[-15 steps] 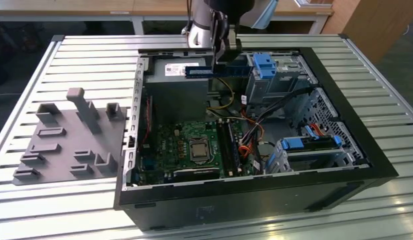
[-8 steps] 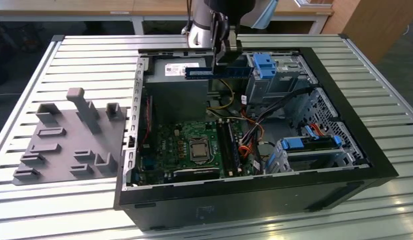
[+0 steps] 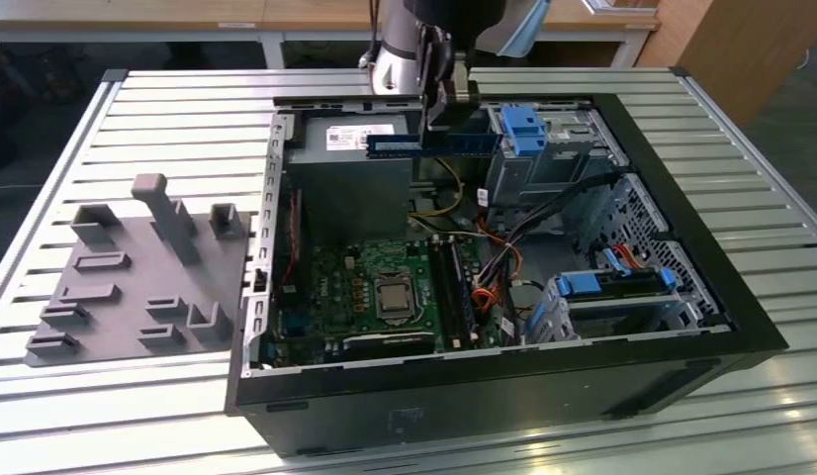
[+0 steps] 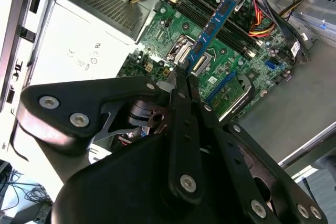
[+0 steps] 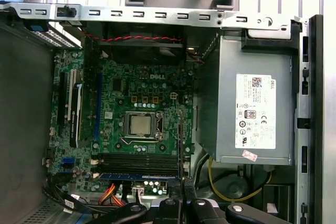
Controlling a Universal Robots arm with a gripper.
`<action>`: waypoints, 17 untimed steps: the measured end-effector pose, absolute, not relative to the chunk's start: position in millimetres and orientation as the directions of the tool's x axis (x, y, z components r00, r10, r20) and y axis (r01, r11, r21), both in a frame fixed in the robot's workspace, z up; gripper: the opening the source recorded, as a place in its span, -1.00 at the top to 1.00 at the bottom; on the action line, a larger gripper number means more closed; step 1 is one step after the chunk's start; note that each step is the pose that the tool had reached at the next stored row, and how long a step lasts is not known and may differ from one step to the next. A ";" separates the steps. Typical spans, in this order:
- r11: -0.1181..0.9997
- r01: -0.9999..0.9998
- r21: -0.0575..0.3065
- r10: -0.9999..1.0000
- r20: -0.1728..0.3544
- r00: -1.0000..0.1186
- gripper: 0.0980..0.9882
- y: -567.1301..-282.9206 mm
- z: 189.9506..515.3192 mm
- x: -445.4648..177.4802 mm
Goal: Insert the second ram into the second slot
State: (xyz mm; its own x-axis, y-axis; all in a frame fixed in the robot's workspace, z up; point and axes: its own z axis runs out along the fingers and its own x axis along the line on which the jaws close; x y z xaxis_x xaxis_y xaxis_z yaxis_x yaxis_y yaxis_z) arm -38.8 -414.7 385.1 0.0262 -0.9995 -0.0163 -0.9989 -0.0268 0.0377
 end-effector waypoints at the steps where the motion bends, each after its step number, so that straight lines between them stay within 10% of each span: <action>1: -0.027 -0.999 0.038 -1.000 -0.016 0.026 0.92 -414.7 385.1 -38.8; 17: 0.013 -0.999 0.038 -1.000 -0.016 -0.014 0.92 -420.4 384.9 -38.8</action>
